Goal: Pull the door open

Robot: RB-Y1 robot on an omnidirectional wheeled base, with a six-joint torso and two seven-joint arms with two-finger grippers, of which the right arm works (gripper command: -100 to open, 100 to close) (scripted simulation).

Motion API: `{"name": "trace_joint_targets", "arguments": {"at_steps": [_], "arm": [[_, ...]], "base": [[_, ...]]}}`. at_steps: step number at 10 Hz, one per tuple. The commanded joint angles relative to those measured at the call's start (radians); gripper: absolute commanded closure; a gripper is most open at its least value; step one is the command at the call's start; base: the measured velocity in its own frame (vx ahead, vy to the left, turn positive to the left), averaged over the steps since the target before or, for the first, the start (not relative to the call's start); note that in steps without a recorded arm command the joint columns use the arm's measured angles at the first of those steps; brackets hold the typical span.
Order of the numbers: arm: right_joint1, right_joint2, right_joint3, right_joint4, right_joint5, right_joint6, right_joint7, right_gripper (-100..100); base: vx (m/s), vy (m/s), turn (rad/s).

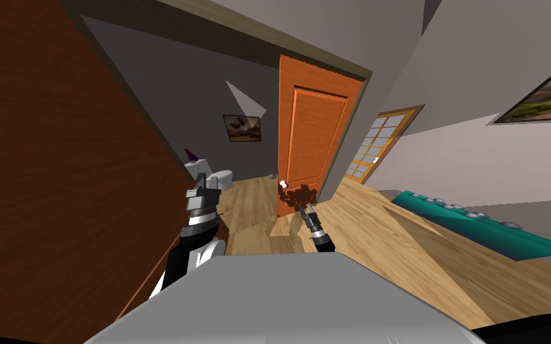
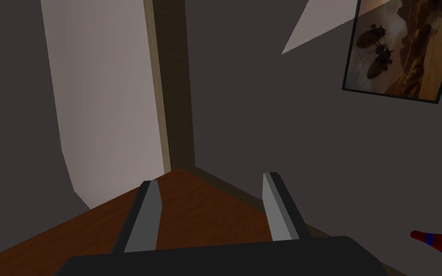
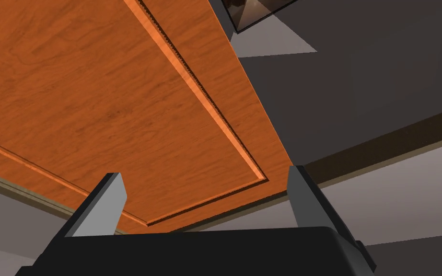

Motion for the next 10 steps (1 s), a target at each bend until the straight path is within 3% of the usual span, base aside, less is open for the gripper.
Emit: {"name": "trace_joint_targets", "arguments": {"at_steps": [1, 10], "arm": [[0.002, -0.002, 0.000, 0.024, 0.010, -0.012, 0.028, -100], [-0.001, -0.005, -0.001, 0.175, 0.073, -0.076, 0.184, -100]], "base": [[0.105, 0.044, -0.015], [0.099, 0.052, -0.016]]}}
